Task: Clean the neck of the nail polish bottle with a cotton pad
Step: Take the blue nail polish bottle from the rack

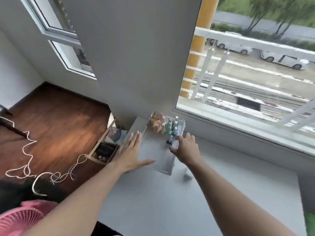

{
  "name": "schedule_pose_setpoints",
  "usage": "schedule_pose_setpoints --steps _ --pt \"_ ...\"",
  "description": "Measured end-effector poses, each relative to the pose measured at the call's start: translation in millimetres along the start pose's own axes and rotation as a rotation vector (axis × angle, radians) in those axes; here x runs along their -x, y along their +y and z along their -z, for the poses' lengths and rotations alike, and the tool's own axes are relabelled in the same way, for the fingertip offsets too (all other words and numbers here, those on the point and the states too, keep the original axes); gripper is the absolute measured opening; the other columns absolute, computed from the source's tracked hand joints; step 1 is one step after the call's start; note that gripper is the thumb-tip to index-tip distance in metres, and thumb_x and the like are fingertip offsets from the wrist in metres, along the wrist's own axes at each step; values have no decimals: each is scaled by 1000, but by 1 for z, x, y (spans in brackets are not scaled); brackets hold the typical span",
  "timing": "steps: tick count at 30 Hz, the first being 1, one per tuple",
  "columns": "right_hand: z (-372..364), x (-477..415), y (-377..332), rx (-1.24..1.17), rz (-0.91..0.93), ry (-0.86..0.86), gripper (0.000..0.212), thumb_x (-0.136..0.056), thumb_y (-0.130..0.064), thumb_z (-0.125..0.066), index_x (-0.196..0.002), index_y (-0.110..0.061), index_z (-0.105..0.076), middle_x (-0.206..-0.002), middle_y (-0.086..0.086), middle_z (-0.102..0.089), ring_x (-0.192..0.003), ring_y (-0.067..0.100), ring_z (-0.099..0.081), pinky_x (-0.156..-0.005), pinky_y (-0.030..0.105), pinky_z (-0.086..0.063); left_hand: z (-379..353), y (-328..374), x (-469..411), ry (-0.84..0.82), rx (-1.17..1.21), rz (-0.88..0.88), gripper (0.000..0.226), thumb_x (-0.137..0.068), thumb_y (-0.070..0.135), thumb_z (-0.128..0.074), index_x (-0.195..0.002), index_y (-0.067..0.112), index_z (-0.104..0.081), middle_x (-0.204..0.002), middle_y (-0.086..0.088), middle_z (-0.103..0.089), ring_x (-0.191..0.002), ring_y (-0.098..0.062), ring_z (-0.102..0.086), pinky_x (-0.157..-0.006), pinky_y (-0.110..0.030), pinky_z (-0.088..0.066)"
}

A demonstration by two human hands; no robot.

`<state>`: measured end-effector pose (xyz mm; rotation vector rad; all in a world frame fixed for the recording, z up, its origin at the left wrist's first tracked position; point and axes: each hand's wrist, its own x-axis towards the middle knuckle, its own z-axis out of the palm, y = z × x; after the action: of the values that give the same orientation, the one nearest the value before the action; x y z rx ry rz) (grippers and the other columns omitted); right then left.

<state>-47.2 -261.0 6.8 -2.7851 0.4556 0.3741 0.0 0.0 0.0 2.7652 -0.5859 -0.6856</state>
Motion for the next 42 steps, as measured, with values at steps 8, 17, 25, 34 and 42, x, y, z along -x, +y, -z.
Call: schedule_pose_setpoints --steps 8,17,25,34,42 --pt "-23 -19 -13 110 -69 92 43 -100 -48 -71 -135 -24 -71 -133 8 -51 -131 34 -47 -98 48 -47 -29 -12 -10 32 -131 -120 161 -69 115 -44 -172 19 34 -179 6 44 -168 -19 35 -141 -51 8" --pt "-45 -19 -6 -43 -78 218 24 -101 -47 -73 -122 -35 -78 -126 3 -47 -125 32 -46 -95 48 -42 -43 -16 -13 140 -111 -164 156 -74 112 -44 -170 20 37 -177 7 47 -171 -18 28 -141 -51 2" --pt "-51 -14 11 -221 27 289 31 -96 -59 -78 -117 -36 -82 -134 1 -52 -131 29 -49 -99 47 -40 -49 -19 -16 161 -124 -173 155 -75 113 -43 -171 19 35 -178 7 45 -171 -20 29 -140 -51 4" --pt "-44 15 41 -356 132 436 27 -97 -60 -78 -111 -38 -78 -134 -13 -64 -125 20 -52 -104 47 -40 -53 3 4 245 -206 -268 131 -93 100 -37 -177 17 20 -185 1 32 -172 -19 28 -141 -59 4" --pt "-29 74 119 -469 134 410 19 -99 -30 -81 -114 -24 -70 -105 -19 -64 -96 14 -63 -83 39 -54 -70 81 25 267 -134 -515 116 -102 77 -54 -180 17 6 -189 5 15 -175 -13 14 -143 -54 -9"
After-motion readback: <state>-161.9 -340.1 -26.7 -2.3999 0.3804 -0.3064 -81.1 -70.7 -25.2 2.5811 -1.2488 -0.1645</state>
